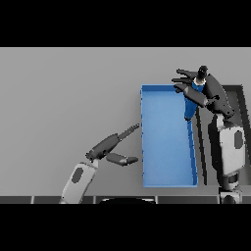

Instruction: Pick up the blue pipe and place it into the blue bin.

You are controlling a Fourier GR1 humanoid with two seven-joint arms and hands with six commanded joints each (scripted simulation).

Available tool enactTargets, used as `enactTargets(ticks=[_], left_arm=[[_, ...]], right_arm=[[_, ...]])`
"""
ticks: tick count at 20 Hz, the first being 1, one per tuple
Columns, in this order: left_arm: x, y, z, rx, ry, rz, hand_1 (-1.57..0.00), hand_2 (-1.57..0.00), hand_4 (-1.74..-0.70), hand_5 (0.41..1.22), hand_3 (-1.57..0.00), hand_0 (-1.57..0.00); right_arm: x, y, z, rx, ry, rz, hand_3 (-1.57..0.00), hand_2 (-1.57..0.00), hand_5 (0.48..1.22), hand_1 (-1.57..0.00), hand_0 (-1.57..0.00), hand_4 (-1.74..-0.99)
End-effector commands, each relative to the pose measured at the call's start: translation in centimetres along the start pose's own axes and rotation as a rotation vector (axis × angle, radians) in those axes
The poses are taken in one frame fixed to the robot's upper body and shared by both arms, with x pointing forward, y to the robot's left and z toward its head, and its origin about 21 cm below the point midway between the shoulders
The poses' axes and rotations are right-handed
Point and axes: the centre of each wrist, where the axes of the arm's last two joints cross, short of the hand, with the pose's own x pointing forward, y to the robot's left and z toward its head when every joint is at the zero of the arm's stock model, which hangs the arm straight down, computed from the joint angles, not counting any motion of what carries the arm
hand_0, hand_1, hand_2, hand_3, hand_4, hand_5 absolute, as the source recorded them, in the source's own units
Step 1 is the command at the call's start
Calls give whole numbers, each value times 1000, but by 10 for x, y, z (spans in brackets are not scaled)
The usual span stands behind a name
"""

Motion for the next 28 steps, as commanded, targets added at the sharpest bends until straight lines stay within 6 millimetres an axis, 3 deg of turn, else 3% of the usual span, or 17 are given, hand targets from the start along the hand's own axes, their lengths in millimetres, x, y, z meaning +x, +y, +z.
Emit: enactTargets(ticks=[1,7,8,12,13,15,17,18,20,23,28], left_arm=[[0,-4,2,-4,-4,8,1,1,-879,425,1,1],[2,-6,-3,2,4,-2,1,1,-888,422,1,1],[0,-3,1,-1,13,-11,1,1,-887,420,1,1],[-1,-3,3,-2,1,-13,1,1,-883,421,1,1],[0,-6,4,-5,-3,-11,1,1,-882,421,1,1],[1,-4,1,1,9,-15,1,1,-878,422,1,1],[3,-2,-1,1,22,-24,1,1,-878,427,1,1],[4,-3,-1,-1,14,-16,1,1,-878,428,1,1],[4,-5,0,-1,6,-8,1,1,-881,429,1,1],[4,-8,2,-5,9,-2,1,1,-886,428,1,1],[4,-6,2,2,18,-9,1,1,-885,428,1,1]], right_arm=[[-10,0,6,-23,33,-6,-1571,-1571,1221,-1571,-1571,-1741],[-54,7,22,-175,266,9,-1521,-1571,1221,-1571,-1571,-1741],[-60,11,26,-179,293,7,-1255,-1571,1221,-1571,-1571,-1741],[-80,15,26,-259,433,65,-847,-1571,1221,-1548,-1571,-1741],[-81,19,26,-254,436,81,-788,-1339,1221,-1336,-1465,-1678],[-83,16,22,-270,480,115,-504,-856,1221,-855,-937,-1503],[-84,18,21,-220,522,160,-322,-548,1221,-547,-599,-1337],[-82,20,21,-177,533,196,-258,-438,1186,-437,-479,-1275],[-83,24,21,-103,555,287,-164,-280,1084,-279,-306,-1175],[-94,20,22,-76,654,336,-84,-143,934,-143,-156,-1083],[-101,19,24,-51,720,380,-27,-46,787,-46,-51,-1051]])
